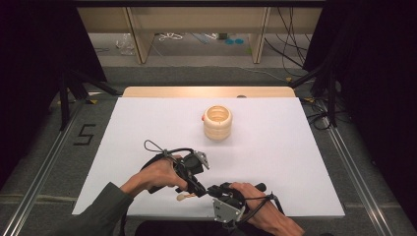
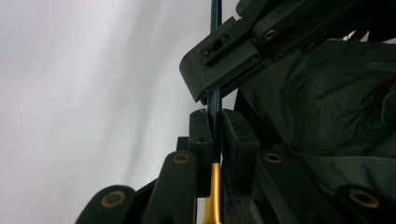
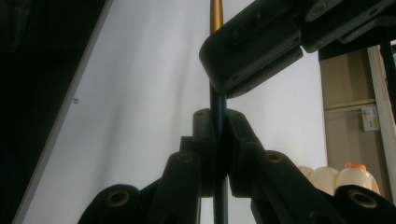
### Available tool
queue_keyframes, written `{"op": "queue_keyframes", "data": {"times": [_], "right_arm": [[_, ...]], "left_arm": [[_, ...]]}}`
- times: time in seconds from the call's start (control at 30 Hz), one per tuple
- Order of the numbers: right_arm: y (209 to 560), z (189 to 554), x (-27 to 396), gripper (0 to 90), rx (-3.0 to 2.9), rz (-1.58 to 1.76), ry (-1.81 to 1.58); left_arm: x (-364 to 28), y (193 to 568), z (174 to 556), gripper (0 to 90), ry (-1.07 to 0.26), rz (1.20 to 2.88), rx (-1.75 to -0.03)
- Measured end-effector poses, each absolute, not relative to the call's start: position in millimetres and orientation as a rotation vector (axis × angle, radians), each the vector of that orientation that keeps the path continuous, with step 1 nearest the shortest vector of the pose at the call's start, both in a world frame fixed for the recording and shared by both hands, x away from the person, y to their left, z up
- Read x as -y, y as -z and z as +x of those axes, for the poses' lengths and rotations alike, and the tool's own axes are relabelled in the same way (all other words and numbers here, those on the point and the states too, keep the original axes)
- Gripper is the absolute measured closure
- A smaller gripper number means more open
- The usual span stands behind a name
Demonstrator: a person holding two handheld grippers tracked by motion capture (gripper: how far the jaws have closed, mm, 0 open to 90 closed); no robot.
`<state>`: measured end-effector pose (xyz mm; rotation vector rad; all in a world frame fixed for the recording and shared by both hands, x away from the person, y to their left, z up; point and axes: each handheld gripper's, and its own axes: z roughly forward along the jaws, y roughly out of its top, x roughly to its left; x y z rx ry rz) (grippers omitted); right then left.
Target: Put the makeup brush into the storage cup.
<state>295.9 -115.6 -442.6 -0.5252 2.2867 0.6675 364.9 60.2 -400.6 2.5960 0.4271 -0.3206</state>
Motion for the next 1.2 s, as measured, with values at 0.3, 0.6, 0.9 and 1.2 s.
{"op": "queue_keyframes", "data": {"times": [0.3, 0.6, 0.9, 1.2], "right_arm": [[442, 301, 124, 84.3, -2.340, -0.411, -0.714], [437, 318, 139, 84.3, -2.360, -0.287, -0.805], [435, 327, 151, 84.3, -2.421, -0.038, -0.970], [433, 336, 163, 84.3, -2.434, 0.163, -1.104]], "left_arm": [[-75, 391, 366, 63.6, 0.234, 2.541, -0.442], [-95, 378, 363, 43.9, 0.094, 2.404, -0.484], [-105, 380, 355, 28.3, -0.037, 2.299, -0.528], [-116, 383, 350, 24.5, -0.123, 2.157, -0.569]]}}
